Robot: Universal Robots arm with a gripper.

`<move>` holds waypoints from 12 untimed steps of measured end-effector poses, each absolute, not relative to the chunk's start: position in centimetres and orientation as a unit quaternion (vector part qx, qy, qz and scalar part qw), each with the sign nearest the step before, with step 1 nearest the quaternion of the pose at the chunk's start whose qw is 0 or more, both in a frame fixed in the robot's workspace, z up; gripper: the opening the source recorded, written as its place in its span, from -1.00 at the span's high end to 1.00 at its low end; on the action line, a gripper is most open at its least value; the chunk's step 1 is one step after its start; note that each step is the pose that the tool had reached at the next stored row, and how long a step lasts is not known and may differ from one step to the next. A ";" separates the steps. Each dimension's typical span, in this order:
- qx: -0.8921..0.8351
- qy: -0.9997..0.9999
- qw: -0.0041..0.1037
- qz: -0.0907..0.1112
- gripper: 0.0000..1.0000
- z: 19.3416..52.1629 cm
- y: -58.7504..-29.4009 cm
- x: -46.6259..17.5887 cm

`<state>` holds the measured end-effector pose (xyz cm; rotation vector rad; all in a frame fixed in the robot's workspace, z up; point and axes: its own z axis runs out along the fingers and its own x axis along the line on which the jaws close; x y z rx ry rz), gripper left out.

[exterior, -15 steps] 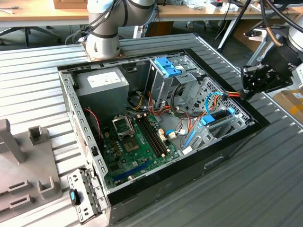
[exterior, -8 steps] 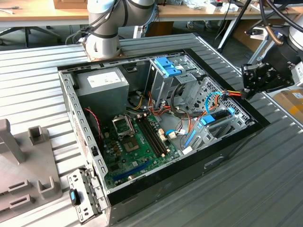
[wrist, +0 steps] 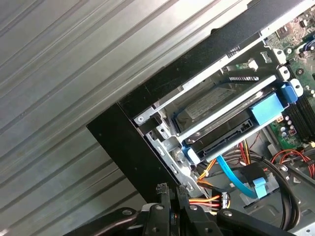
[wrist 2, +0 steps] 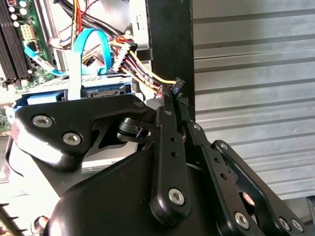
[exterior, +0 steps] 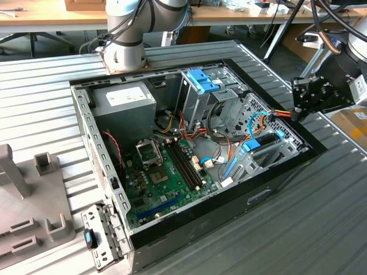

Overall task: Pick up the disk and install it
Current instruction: 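Insert the first disk wire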

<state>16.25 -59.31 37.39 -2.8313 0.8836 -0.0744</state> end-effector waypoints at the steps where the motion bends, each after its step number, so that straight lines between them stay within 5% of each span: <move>1: -0.951 0.297 0.087 -0.025 0.66 37.4 -59.3 16.2; 12: -0.940 0.329 0.086 -0.028 0.66 37.4 -59.3 14.5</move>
